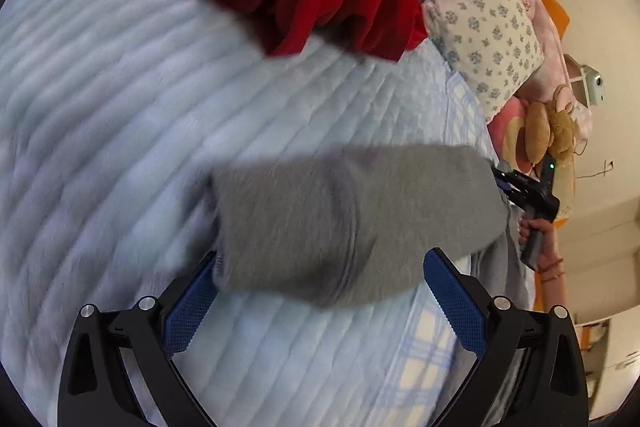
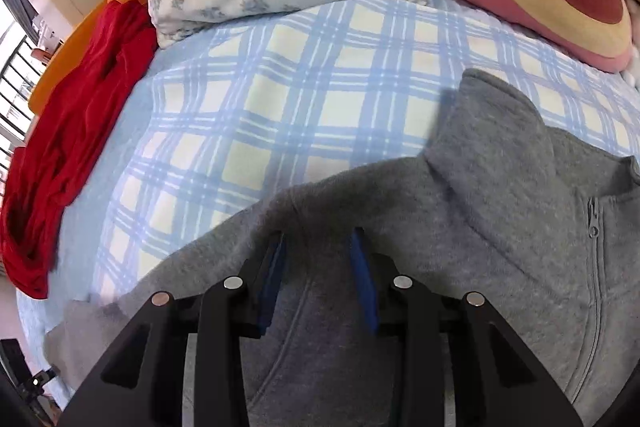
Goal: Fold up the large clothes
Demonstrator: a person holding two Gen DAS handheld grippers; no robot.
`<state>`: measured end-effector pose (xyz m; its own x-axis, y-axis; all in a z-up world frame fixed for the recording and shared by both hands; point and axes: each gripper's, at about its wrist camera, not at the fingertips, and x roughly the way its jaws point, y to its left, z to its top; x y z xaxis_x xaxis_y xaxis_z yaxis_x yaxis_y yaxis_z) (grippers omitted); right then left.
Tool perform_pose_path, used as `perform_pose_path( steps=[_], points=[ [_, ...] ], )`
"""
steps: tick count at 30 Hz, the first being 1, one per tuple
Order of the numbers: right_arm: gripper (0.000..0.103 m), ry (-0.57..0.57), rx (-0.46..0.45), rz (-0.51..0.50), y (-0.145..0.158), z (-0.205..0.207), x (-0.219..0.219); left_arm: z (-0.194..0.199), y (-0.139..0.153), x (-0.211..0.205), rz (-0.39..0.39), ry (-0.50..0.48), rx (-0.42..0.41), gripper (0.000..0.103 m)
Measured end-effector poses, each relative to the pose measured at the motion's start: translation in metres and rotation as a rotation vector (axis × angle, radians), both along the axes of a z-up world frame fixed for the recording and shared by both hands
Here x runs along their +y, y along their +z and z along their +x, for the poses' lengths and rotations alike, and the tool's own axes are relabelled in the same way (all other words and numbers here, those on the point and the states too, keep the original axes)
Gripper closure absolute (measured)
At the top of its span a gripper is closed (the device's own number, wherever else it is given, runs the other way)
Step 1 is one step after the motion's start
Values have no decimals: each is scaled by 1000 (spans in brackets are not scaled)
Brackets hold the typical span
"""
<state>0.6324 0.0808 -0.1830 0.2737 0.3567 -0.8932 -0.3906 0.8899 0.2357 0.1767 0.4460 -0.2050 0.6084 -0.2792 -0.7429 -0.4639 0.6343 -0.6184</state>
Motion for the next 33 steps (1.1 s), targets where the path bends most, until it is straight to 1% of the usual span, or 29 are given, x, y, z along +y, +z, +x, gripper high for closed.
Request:
perform_pose_path(
  steps=[3,4,5,6,7,8,9,12,13,14,16,17,19,20,23,24,26,27,28,31,32,33],
  points=[
    [68,13,11,23,5,-2,-6,12,1,4,20,19,-12,4],
    [68,26,27,48,6,-3,-9,15,2,3,34,23,-11,12],
    [68,38,35,58,7,-4,-9,19,5,2,62,21,-15,25],
    [68,49,39,53,7,-6,-8,22,7,1,72,12,-18,58],
    [68,62,48,47,5,-6,-7,25,9,0,45,-4,-37,59],
    [69,88,78,45,-1,-7,-3,27,12,0,37,-5,-50,60],
    [77,90,90,40,-3,-6,-1,31,19,-4,42,-21,-73,61],
    [79,67,98,45,-11,-3,5,46,55,-31,107,-129,-142,63],
    [79,61,99,45,-13,-2,8,50,69,-43,117,-177,-178,64],
    [79,58,95,44,-14,-1,9,55,89,-60,131,-243,-223,64],
    [80,49,87,39,-16,1,14,59,120,-87,149,-348,-301,64],
    [80,41,82,42,-17,3,16,60,143,-111,155,-440,-362,64],
    [80,22,87,63,-19,6,16,58,174,-150,191,-572,-431,64],
    [80,17,93,75,-19,8,14,55,190,-174,226,-642,-457,64],
    [82,14,110,103,-20,11,8,42,215,-229,283,-793,-502,64],
    [82,11,117,114,-20,11,6,35,224,-253,319,-861,-521,64],
    [82,10,122,124,-19,10,4,23,232,-287,399,-968,-548,64],
    [82,12,121,124,-18,9,4,14,234,-308,454,-1036,-557,64],
    [82,14,119,122,-18,8,4,6,232,-329,492,-1111,-553,64],
    [82,16,124,128,-16,7,1,-15,215,-380,605,-1308,-497,64],
    [82,13,129,136,-16,7,-1,-18,207,-391,619,-1352,-474,64],
    [82,14,132,138,-16,7,-2,-26,193,-407,643,-1428,-425,64]
  ],
)
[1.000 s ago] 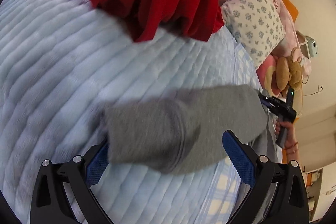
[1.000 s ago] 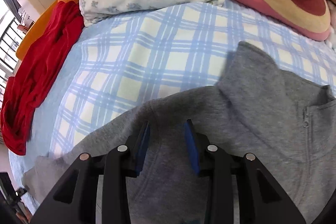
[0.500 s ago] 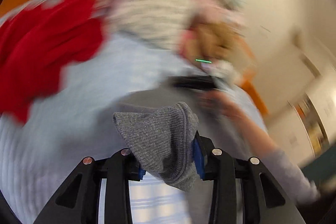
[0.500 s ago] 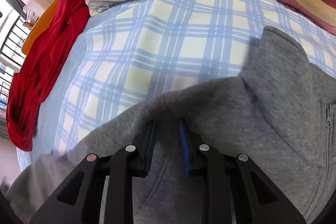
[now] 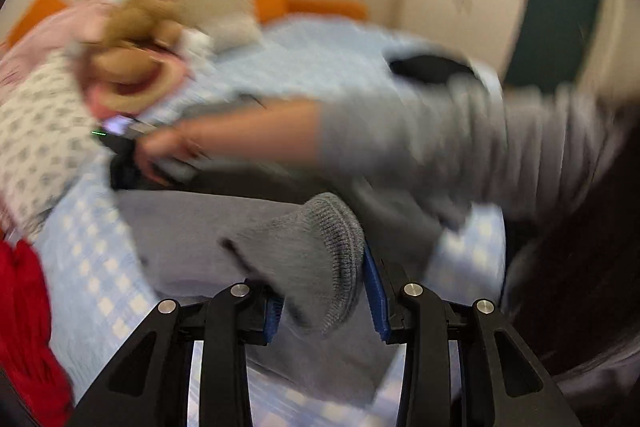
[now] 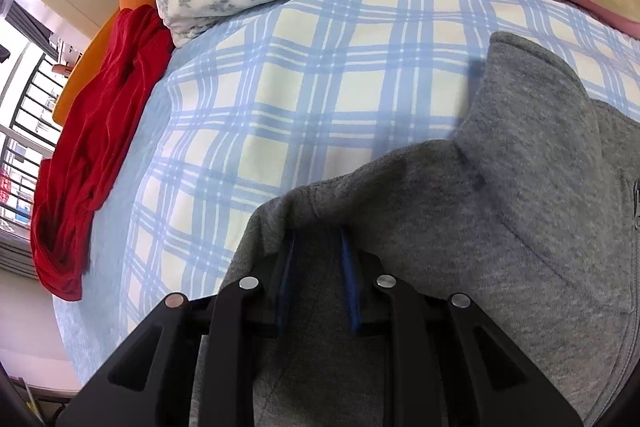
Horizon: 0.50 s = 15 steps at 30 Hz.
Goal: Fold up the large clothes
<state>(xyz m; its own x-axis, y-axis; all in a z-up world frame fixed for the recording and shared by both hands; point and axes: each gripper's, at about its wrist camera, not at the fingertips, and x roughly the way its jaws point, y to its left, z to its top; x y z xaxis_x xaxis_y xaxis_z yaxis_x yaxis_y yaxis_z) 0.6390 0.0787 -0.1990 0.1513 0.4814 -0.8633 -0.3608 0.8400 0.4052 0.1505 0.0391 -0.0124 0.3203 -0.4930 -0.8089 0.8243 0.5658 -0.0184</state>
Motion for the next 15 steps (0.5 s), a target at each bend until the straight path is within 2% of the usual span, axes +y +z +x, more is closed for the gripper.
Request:
perform_pose_path(
  steps=[2,3,4,6,12,15],
  points=[
    [82,6,-3,-4,1,-2,-1,-11,-25,-26,107,-81,36,69],
    [82,11,-6,-7,2,-2,0,-22,-42,-39,160,-141,78,70],
    [82,11,-7,-7,2,-3,0,-33,-57,-50,211,-180,83,70],
    [82,5,-7,-3,2,-4,-2,-43,-81,-63,270,-230,95,70],
    [82,13,-46,-33,2,-7,1,-35,-130,-71,184,-215,235,71],
    [85,15,-96,-77,2,-11,7,-48,-149,-76,150,-234,291,71]
  ],
)
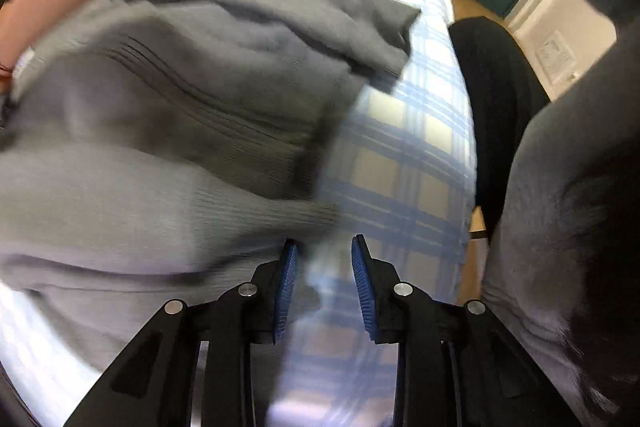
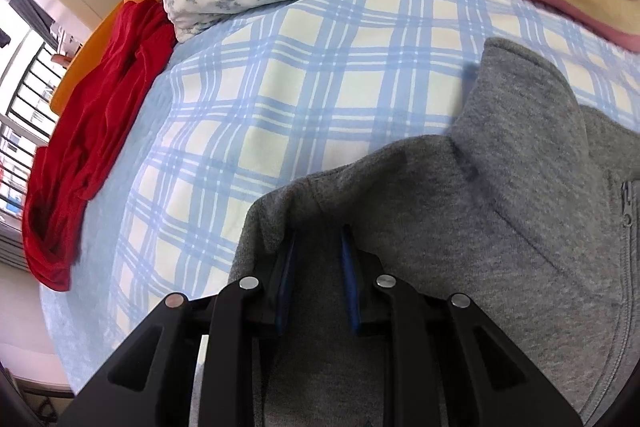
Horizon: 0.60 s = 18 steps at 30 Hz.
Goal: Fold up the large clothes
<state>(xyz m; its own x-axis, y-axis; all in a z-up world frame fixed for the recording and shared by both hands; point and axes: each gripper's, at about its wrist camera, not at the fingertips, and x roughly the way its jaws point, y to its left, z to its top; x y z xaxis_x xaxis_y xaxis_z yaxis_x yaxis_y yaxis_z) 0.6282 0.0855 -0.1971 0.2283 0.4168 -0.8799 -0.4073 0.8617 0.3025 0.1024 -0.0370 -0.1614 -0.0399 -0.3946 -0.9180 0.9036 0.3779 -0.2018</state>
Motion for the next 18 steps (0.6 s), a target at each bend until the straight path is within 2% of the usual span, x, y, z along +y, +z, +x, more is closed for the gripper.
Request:
perform_pose_path(
  steps=[2,6,8,9,10,12,14,15,16,18],
  points=[
    [85,1,-34,-22,-1,-4,3,-1,-13,3,-24,23,21,71],
    [85,-3,-74,-55,3,-11,6,9,-9,19,-105,99,79,68],
    [83,14,-97,-67,12,-18,6,5,-5,24,-116,112,70,59],
    [81,27,-105,-61,20,-24,4,-1,1,27,-116,111,43,48],
    [81,46,-109,-41,30,-32,1,-7,7,30,-123,111,25,33],
    [81,72,-134,-26,50,-48,-5,-19,26,39,-155,128,-39,13],
    [74,125,-168,-11,76,-75,-14,-24,49,54,-201,161,-65,13],
    [60,152,-191,-5,90,-92,-19,-24,58,61,-219,183,-78,12],
    [53,173,-208,6,99,-105,-23,-23,67,70,-234,209,-95,11],
    [53,234,-220,44,120,-144,-36,-19,86,86,-250,284,-143,10]
  ],
)
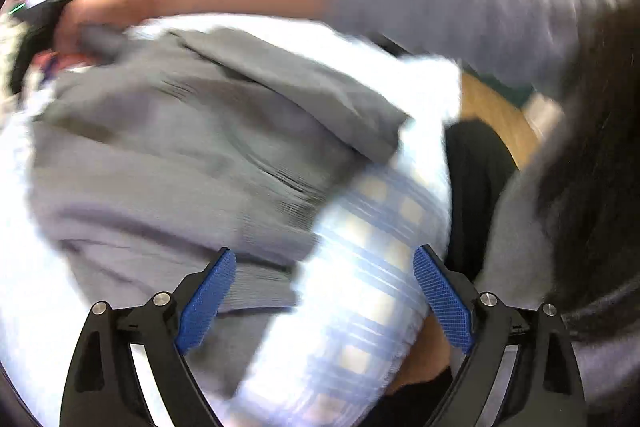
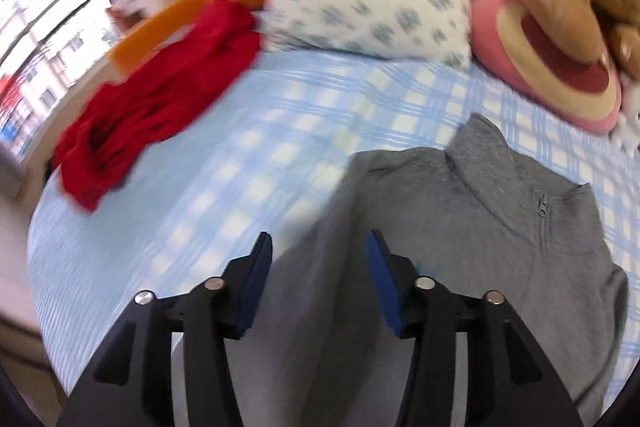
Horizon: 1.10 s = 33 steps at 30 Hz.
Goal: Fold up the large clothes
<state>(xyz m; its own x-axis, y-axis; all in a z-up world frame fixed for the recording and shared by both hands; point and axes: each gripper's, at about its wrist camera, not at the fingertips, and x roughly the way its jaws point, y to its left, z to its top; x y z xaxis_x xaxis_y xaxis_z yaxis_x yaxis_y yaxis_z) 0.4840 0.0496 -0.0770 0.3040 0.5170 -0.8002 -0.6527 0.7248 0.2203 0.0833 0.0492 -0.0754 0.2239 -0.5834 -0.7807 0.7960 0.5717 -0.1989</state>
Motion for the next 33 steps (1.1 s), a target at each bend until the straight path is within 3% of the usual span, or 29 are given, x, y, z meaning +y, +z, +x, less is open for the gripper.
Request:
perform_pose_path(
  steps=[3,7,8,10,14,21,24,27,29,30,31,33],
  points=[
    [53,67,-5,45,19,-55,-20,21,17,36,4,144,-40,10],
    [55,127,-37,69,26,-131,-52,65,15,80,-7,330,-19,9],
    [56,134,-40,70,24,-145,-58,82,10,94,-13,387,0,9],
    [68,163,-40,50,16,-174,-68,109,0,111,-22,468,27,9],
    [72,211,-71,8,0,-225,-76,155,-32,119,9,589,61,9],
    [72,292,-68,-79,-37,-269,-71,173,-97,76,184,569,129,10],
    [72,307,-75,-178,-67,-281,-62,174,-112,73,187,570,155,10],
    [72,273,-159,-190,-61,-296,-63,178,-108,82,149,578,182,10],
    [53,258,-238,-159,-44,-313,-64,181,-95,90,112,580,179,10],
    [34,265,-306,-155,-34,-329,-62,184,-82,97,71,587,174,10],
    [21,274,-353,-156,-29,-341,-60,188,-68,105,34,605,159,9],
    [21,295,-417,-147,-21,-374,-50,199,-45,119,-15,647,122,9]
  ],
)
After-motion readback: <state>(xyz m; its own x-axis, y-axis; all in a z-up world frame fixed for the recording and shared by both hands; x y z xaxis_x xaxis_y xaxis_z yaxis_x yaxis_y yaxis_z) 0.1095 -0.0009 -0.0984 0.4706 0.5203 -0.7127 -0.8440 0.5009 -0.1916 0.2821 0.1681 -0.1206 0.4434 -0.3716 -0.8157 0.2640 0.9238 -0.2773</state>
